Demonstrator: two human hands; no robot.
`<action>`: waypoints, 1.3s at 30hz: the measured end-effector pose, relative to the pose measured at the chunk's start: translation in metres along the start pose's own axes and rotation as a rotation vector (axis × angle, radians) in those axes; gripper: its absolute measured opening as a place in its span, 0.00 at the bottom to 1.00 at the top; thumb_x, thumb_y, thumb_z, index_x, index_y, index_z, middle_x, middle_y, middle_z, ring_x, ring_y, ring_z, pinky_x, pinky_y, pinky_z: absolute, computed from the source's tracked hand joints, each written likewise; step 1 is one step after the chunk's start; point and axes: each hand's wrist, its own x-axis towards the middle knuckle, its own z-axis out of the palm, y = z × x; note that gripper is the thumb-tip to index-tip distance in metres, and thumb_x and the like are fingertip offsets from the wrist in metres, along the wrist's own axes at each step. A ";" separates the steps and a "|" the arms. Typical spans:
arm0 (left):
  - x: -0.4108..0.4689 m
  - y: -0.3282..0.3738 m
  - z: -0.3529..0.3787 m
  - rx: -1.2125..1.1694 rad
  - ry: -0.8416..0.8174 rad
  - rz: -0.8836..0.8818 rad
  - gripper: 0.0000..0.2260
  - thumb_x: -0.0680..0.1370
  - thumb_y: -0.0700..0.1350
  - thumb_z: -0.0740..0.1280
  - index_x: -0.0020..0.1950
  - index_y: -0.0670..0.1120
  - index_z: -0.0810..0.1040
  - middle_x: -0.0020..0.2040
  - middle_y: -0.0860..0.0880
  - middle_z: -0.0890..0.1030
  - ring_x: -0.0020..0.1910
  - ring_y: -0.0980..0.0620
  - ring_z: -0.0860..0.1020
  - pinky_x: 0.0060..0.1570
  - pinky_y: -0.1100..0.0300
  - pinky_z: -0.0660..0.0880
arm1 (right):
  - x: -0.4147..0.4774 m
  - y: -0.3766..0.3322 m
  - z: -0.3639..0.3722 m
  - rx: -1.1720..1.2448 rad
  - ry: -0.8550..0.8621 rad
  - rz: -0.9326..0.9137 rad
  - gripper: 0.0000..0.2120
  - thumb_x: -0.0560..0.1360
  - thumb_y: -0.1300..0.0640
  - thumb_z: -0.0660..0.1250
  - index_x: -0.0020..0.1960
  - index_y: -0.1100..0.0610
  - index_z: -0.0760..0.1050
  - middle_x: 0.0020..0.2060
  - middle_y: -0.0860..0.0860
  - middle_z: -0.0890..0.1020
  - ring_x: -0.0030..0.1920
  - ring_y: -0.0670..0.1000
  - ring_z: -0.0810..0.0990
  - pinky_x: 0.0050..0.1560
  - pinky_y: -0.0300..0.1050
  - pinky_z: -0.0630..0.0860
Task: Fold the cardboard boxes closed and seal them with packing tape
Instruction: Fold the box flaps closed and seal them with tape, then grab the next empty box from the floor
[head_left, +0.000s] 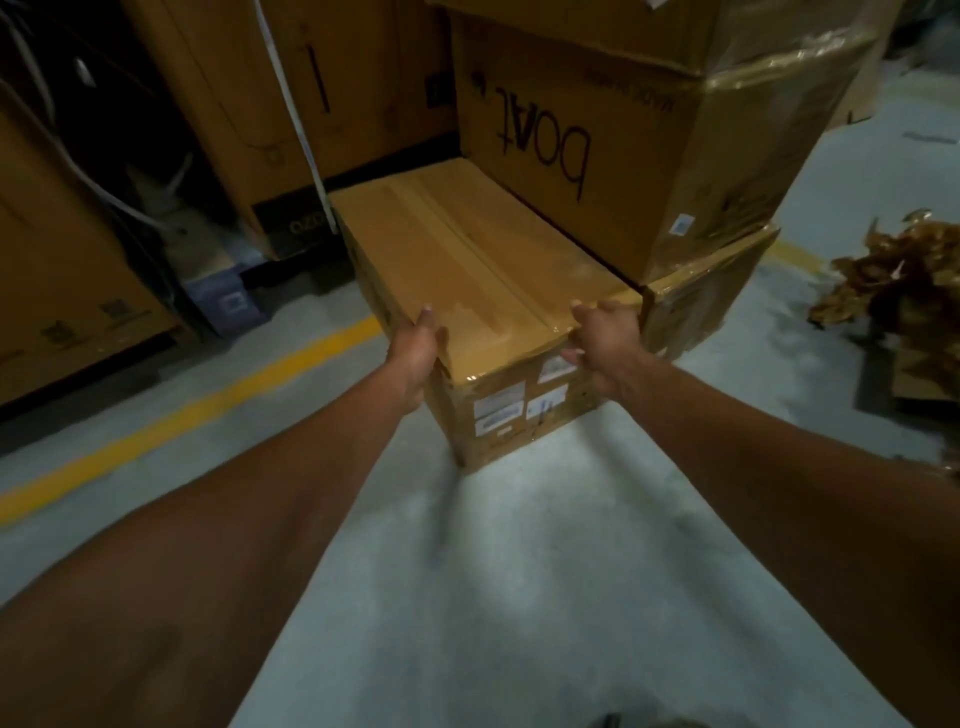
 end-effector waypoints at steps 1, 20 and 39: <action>-0.024 0.019 -0.010 -0.002 -0.010 0.018 0.29 0.84 0.60 0.54 0.82 0.53 0.48 0.80 0.50 0.59 0.77 0.44 0.61 0.72 0.45 0.62 | -0.024 -0.010 0.007 0.004 -0.004 -0.001 0.26 0.80 0.55 0.65 0.76 0.55 0.62 0.66 0.57 0.73 0.60 0.58 0.78 0.53 0.52 0.82; -0.668 0.113 -0.347 -0.084 0.461 0.415 0.27 0.83 0.59 0.56 0.81 0.55 0.55 0.79 0.56 0.59 0.77 0.55 0.59 0.76 0.47 0.58 | -0.701 -0.161 0.015 0.000 -0.587 -0.418 0.22 0.81 0.50 0.62 0.74 0.52 0.66 0.61 0.49 0.76 0.59 0.51 0.78 0.57 0.54 0.80; -0.884 0.051 -0.527 -0.128 0.894 0.434 0.26 0.82 0.64 0.54 0.78 0.55 0.61 0.76 0.54 0.67 0.74 0.53 0.65 0.73 0.48 0.62 | -0.929 -0.088 0.086 -0.109 -0.958 -0.291 0.14 0.80 0.58 0.65 0.65 0.52 0.73 0.56 0.53 0.80 0.53 0.53 0.82 0.45 0.47 0.82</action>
